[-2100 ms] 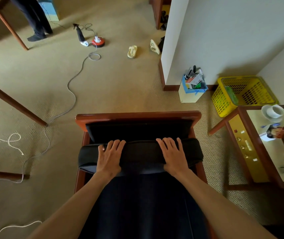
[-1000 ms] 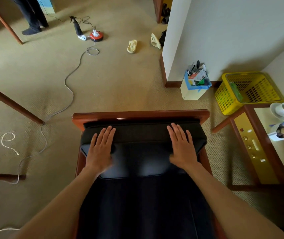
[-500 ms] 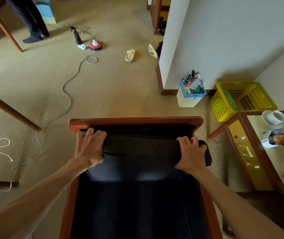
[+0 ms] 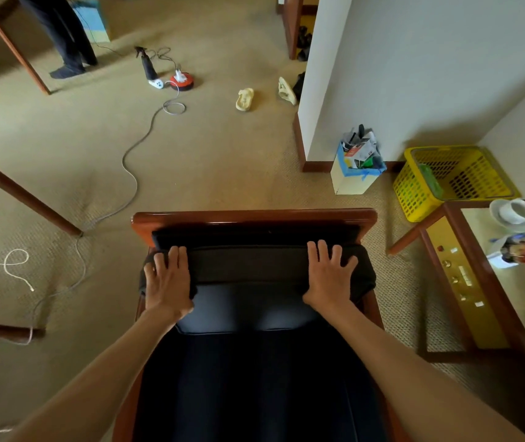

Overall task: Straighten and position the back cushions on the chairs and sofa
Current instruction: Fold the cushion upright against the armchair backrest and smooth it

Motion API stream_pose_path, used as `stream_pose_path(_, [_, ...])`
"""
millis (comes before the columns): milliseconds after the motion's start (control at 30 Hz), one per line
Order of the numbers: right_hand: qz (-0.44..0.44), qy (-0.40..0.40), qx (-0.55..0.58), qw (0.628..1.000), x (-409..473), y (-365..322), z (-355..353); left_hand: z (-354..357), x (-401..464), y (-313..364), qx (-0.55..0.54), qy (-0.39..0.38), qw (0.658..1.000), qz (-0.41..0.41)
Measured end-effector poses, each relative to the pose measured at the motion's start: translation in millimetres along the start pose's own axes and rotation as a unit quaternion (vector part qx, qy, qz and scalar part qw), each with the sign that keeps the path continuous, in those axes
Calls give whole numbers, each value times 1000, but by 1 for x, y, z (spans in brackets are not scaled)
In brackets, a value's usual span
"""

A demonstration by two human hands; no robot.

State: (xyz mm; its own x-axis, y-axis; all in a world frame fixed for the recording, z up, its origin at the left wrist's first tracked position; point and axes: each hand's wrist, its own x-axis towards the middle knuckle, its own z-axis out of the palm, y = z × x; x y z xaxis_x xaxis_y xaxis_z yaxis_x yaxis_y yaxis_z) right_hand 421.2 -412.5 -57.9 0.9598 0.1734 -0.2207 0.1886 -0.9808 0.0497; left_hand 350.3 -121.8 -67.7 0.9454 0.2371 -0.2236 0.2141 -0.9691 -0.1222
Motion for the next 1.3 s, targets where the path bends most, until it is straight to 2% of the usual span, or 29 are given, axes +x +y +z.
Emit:
stream_pose_path(67, [-1, 10, 17, 1000, -8, -22, 6, -3, -2, 24, -29, -22, 999, 6])
stream_pose_path(167, [-120, 31, 42, 991, -15, -52, 29, -5, -6, 65, -73, -36, 995, 54])
stream_pose_path(233, [-158, 55, 44, 985, -15, -56, 37, 2, -8, 80, -89, -13, 990, 107])
stream_pose_path(367, [-154, 89, 47, 983, -6, -20, 37, 21, -3, 53, -64, 58, 984, 152])
stream_pose_path(500, [-98, 101, 37, 989, 11, 31, 33, 28, 9, -10, -60, 77, 991, 97])
stream_pose_path(567, [-70, 77, 30, 994, 11, 41, 31, 25, 9, -25, -70, 52, 995, 52])
stream_pose_path(667, [-14, 13, 33, 999, 5, 11, 20, 8, 4, 10, -71, 2, 997, -1])
stream_pose_path(800, [-95, 0, 48, 994, -6, -27, 15, 6, -11, 76, -101, 10, 987, 123])
stream_pose_path(867, [-105, 3, 27, 994, -7, -6, 19, 12, -13, 60, -93, 21, 989, 112])
stream_pose_path(1000, [-62, -21, 2, 998, -9, 31, 19, 23, -19, 3, -121, 18, 992, 41])
stream_pose_path(1200, [-3, -160, 55, 986, -5, 0, -25, -20, -11, 23, -152, -94, 984, -15])
stream_pose_path(1300, [-11, -180, 101, 978, -8, -7, -67, -68, -12, 29, -184, -92, 979, -4])
